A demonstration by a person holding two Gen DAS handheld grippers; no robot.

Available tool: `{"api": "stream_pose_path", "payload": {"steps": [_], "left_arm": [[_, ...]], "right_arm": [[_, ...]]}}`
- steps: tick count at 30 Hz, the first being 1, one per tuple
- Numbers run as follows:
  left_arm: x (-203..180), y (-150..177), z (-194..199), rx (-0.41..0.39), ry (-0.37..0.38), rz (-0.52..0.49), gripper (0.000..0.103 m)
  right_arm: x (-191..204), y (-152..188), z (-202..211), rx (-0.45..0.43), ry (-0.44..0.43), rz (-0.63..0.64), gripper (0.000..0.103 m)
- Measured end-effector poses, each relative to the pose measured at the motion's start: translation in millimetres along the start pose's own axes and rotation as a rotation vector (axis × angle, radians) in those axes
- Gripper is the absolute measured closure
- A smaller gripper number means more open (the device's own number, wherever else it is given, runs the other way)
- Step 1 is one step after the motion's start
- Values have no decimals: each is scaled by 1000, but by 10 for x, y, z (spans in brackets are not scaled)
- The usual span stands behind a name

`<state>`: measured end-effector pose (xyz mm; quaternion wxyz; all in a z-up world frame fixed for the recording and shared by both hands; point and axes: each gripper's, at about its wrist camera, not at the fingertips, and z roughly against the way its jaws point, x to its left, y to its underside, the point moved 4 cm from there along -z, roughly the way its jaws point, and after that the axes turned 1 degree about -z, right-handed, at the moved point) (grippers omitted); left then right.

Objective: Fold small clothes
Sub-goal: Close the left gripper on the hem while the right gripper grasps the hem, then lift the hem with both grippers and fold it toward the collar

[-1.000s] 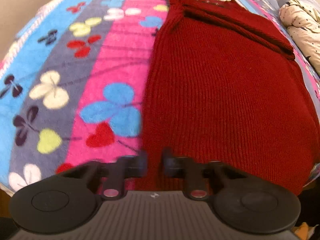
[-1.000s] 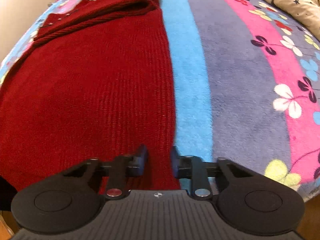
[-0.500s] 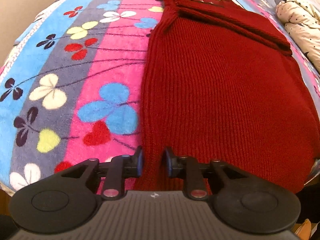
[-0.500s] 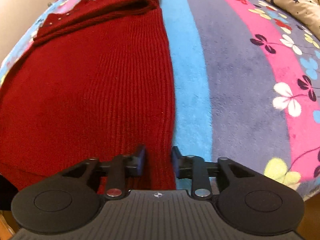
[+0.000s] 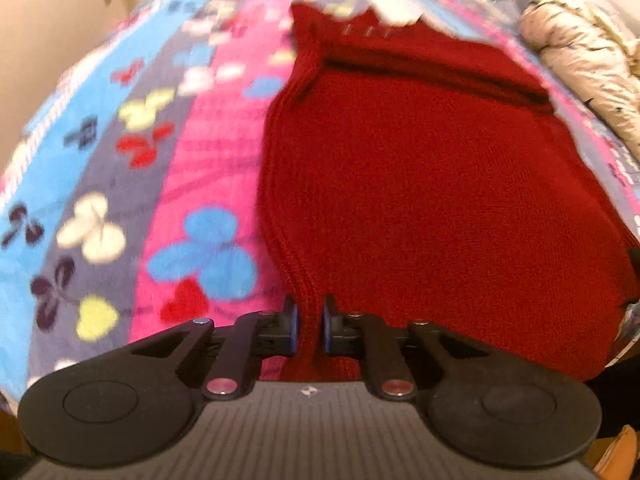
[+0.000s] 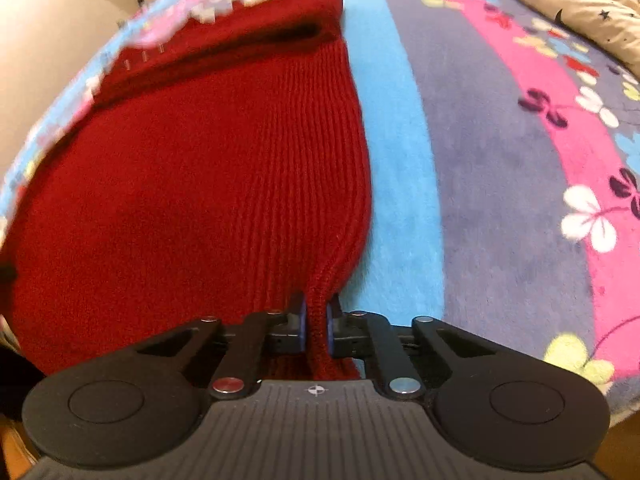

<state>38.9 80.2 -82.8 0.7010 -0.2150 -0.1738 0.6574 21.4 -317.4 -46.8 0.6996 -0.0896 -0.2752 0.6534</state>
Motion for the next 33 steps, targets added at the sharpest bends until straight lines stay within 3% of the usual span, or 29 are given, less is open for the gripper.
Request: {"api": "stream_pose_path", "payload": {"steps": [5,8,16,28,30,33], "left_arm": [[-110,-72,364,-175,33,-18,92],[-131,-121,542,-258,65,-1,92],[-102,-268,1026,-392,160,76,93],[86,-41,2188,-495,294,154,93],[139,-78,2253,-499,308,186,93],[277,-312,1976,-431,309,263,93]], "right_arm": [[-69,-189,370,-171,-113,-103,96],[-91,-210,511,-234,-136,-123,96],[33,-218,1071,-390,-235,-114,97],[-130,192,2119,-564,-307,-245,98],[-200,160,2201,-581,-318,-264,98],[-359,-17,2085,-559,-316,-319,98]]}}
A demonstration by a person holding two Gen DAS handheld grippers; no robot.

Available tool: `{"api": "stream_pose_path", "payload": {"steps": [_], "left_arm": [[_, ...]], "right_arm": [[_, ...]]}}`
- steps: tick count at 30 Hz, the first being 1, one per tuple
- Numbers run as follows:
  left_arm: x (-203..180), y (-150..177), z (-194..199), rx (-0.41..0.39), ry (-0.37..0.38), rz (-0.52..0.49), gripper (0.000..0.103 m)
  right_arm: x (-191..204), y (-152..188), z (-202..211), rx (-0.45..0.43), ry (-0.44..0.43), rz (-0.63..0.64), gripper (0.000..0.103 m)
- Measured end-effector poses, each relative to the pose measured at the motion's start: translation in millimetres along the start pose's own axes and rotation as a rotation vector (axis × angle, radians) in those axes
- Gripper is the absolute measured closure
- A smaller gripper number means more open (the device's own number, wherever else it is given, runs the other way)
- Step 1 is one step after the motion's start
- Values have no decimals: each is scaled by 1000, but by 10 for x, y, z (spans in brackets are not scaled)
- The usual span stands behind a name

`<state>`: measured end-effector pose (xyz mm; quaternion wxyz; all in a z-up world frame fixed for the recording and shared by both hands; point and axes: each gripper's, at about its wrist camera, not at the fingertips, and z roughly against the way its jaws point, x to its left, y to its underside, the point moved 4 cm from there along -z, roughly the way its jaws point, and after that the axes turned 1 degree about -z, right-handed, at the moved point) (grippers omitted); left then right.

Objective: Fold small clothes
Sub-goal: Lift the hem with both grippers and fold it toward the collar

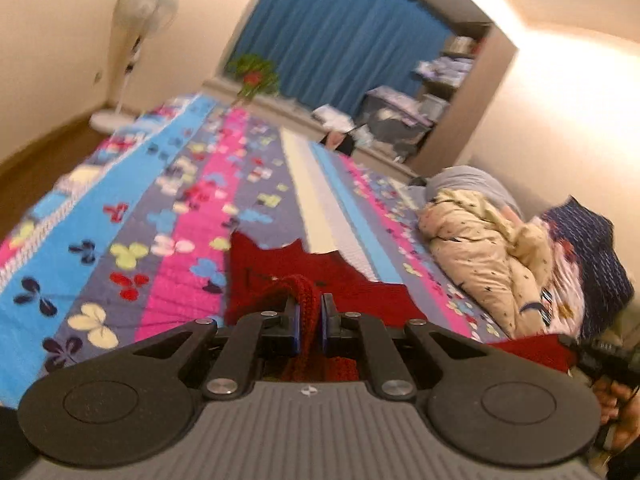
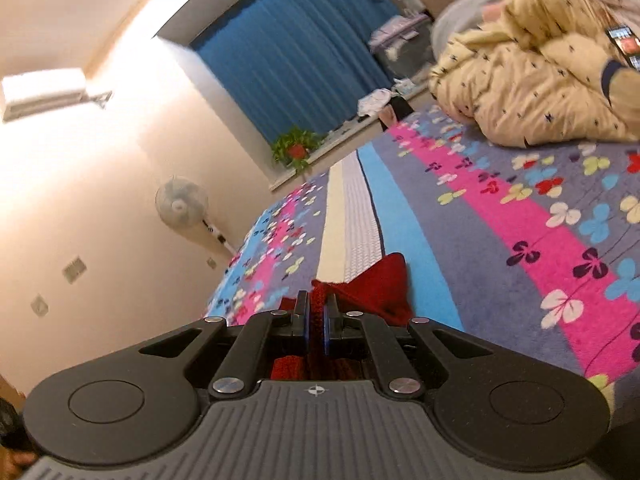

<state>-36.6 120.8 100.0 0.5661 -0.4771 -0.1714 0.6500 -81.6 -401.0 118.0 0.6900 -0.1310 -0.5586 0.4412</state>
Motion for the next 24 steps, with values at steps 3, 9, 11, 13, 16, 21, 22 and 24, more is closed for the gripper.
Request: {"api": "stream_pose_path", "payload": {"steps": [3,9,11,13,16,21,22,24], "left_arm": [[250,-158,-611,83,-60,32,93],[725,-340,-2033,202,-141,-42,92],[895,-261,-2351,242,-173,-52,91],[1058,-172,-2518,294,-171,41,89],[1069,-224,-2482,253,-168,35,77],[1204,-361,-2200,132,-206,78,58],[1249,-372,-2152,126,-219,83,57],[1332,-376,-2070,131,-255,70,56]], "right_arm": [[-237,-134,-527,56,47,-56,98],[-793,-119,-1987,263,280,-64,98],[-928,-13,-2344,332,350,-16,97],[-1024,54,-2514,348,385,-54,96],[-1016,56,-2574,316,407,-35,90],[-1045,-146,-2385,191,406,-38,89],[-1073,-173,-2325,174,404,-41,88],[-1150,-219,-2212,159,412,-35,87]]}}
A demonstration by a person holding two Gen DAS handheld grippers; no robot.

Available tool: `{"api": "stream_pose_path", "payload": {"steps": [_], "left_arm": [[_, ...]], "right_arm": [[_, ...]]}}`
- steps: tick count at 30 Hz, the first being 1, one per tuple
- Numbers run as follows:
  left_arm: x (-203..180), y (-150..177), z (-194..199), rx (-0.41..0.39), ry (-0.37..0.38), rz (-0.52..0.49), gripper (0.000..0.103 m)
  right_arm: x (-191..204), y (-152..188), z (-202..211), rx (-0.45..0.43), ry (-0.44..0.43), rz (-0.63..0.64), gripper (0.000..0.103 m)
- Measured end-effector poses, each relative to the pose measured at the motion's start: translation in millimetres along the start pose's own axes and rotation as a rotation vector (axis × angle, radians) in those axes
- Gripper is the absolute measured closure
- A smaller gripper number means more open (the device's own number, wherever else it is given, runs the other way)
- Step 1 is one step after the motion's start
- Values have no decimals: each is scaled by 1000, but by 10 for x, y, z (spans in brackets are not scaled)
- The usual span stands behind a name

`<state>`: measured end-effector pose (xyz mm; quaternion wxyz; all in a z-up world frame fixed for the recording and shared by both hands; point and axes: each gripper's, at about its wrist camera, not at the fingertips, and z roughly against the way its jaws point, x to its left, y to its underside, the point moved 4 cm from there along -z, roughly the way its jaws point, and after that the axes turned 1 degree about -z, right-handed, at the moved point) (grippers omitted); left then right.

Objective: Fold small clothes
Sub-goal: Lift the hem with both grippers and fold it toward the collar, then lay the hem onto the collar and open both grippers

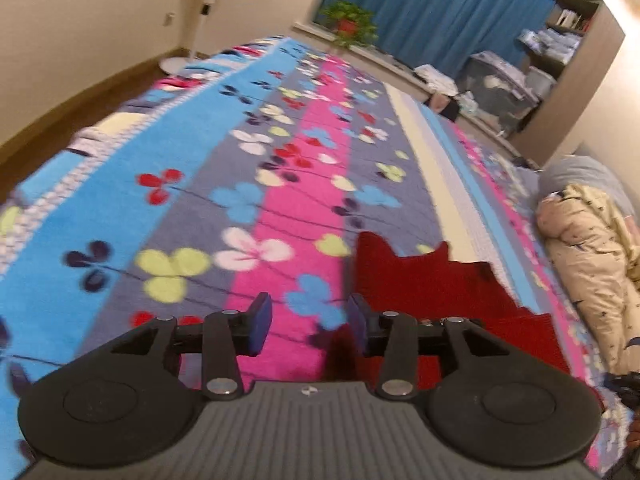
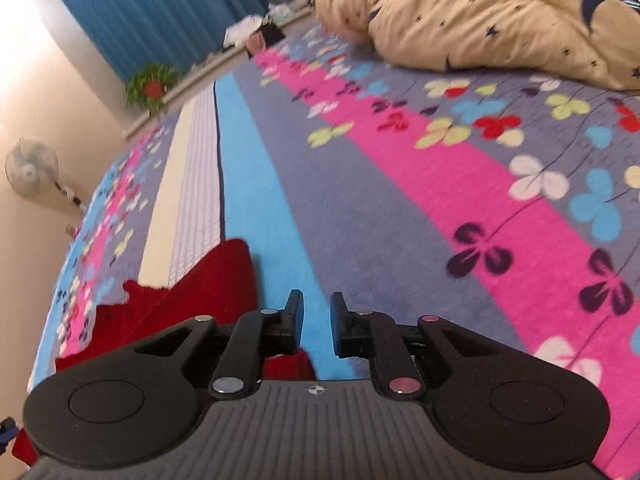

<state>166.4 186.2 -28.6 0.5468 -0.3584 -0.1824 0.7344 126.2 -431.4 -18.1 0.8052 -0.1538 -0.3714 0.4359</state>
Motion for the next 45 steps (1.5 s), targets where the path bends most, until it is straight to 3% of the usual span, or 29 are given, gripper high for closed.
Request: {"api": "stream_pose_path", "payload": {"steps": [3,5,6,9,13,15,19,24,31,34,37,41,45], "left_arm": [[102,36,78,26,-42,-41,53],[130,97,73,65,-66,-80,39],[124,146,57,94,-77,-110,38],[6,259,6,138,-89,-220,37],[-241,350,-30,152,-15,-328,37],[-343,380,-39,144,0,-376,37],[-435,391,-99,147,11,-399,37],[-502,391,-245,178,21,-439,37],[-645,308,-415,170,85,-472,37],[-652,188,-447,109,77,-427,37],[-655,90,-502,104,112,-362,37],[-709,65,-610,105,87,-395,37],[-638,-1,-737,92,52,-340,37]], "right_arm": [[-137,-1,67,9,15,17,82],[-199,31,92,35,11,40,80],[-214,54,102,50,9,58,80],[-182,161,103,108,-3,143,76],[-32,352,22,198,-3,295,66],[72,466,-5,233,-3,379,66],[241,597,-26,241,5,505,66],[338,605,-108,239,14,546,66],[563,508,-196,206,-81,500,66],[652,453,-245,181,-92,469,66],[682,350,-272,152,-110,387,66],[685,270,-362,143,-112,309,65],[616,178,-438,109,-87,212,65]]}}
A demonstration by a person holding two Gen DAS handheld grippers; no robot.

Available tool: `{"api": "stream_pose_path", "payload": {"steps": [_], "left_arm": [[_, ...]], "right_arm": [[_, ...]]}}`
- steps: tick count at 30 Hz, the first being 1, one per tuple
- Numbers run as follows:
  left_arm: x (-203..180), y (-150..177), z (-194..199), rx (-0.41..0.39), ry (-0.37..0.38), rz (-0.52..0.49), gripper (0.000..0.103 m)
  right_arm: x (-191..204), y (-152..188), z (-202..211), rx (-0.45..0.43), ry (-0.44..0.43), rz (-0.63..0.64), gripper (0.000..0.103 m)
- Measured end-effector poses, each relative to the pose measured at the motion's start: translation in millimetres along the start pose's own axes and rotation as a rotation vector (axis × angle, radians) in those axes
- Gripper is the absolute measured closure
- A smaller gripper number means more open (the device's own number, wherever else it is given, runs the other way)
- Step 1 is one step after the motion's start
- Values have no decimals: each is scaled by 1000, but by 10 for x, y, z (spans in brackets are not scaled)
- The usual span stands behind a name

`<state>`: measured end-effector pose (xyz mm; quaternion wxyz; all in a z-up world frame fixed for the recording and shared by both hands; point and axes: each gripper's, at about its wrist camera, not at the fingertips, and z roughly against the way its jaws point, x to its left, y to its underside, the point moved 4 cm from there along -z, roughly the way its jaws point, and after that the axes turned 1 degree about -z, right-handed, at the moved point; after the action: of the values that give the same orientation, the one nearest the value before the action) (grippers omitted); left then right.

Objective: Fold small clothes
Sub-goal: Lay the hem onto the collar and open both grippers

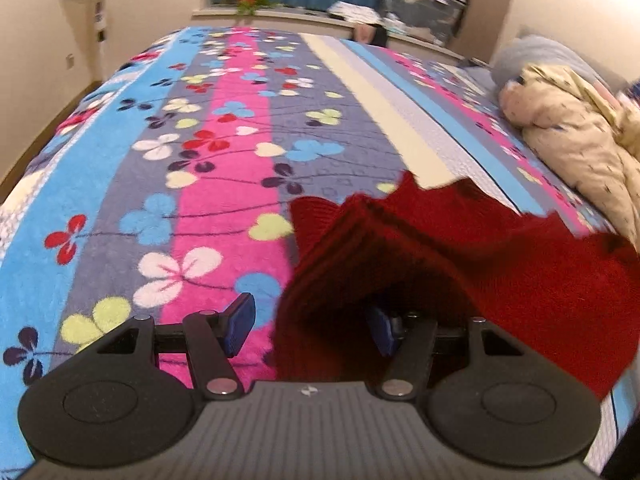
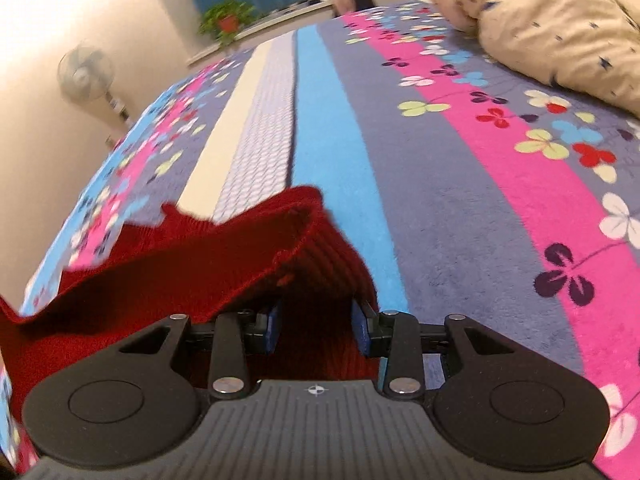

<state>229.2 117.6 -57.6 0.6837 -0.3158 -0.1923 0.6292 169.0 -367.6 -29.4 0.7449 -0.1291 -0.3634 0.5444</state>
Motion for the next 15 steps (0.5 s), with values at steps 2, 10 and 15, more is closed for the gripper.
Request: {"api": "stream_pose_path", "payload": {"steps": [2,10,15], "left_arm": [[80,-4,-72,13,-22,50,37],[263,-8,-224,45,10,166,37],[277,-16,-336,53,39,221,37]], "right_arm": [[-68,-30,-23,-16,29,-45,64],[-109,3,-253,54,36,-60,52],[-187,-9,-343,64,52,-90,46]]}}
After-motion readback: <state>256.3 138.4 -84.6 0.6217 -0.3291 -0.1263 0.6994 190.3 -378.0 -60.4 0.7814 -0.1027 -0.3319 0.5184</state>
